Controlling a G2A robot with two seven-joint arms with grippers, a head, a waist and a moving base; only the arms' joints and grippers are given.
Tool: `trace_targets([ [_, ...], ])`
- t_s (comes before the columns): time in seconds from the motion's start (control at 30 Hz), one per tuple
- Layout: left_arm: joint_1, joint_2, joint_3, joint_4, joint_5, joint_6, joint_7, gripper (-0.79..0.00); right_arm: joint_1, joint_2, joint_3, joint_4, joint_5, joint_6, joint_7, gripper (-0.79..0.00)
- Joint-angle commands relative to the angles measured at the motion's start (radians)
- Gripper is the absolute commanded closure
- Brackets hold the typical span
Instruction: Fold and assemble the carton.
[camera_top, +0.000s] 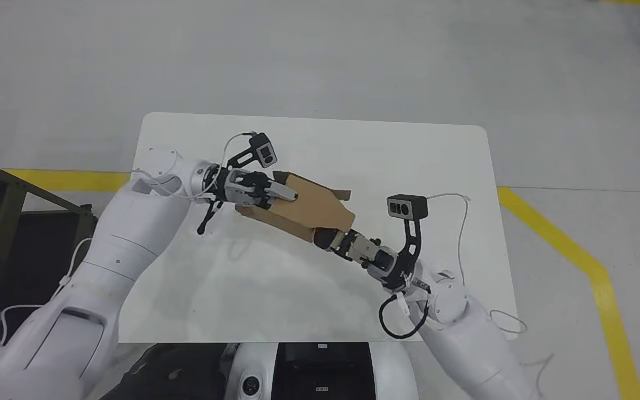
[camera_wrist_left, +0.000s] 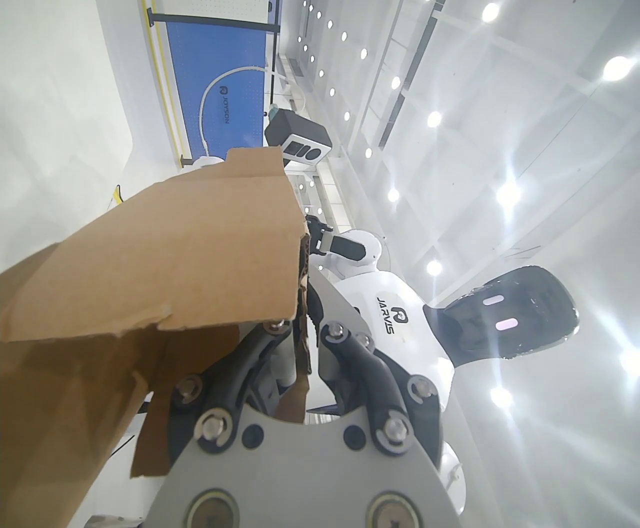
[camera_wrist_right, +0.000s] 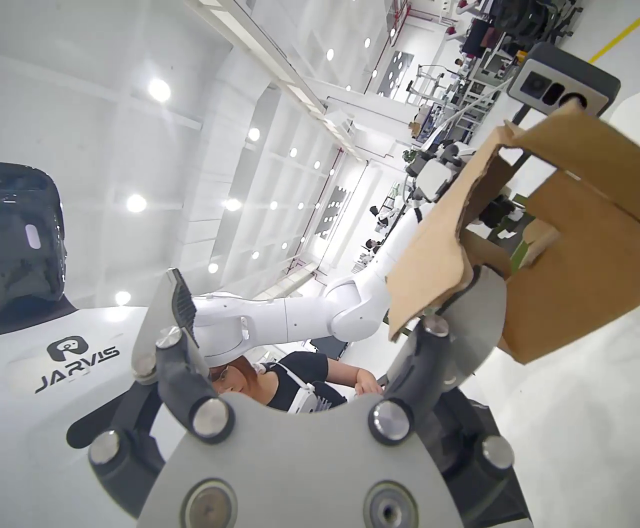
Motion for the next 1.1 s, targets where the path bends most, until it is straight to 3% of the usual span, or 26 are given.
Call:
trace_targets([
  [0.0,0.001,0.000,0.001,-0.003,-0.004,0.006,0.000,0.000,0.005,-0.001,-0.007,0.002,0.006,0.001,0.008,-0.785],
  [0.33,-0.001,-0.001,0.014,-0.005,-0.042,0.021,0.000,0.000,0.009,-0.001,-0.008,0.020,0.055,-0.025,0.039,-0.785],
  [0.8,0.001,0.013,0.037,-0.011,-0.072,0.026,0.000,0.000,-0.037,0.026,0.163,0.023,0.167,-0.072,0.046,-0.785],
  [1.07,0.006,0.023,0.057,-0.035,-0.084,0.023,0.000,0.000,0.032,0.012,0.121,0.077,0.159,-0.028,0.025,-0.785],
])
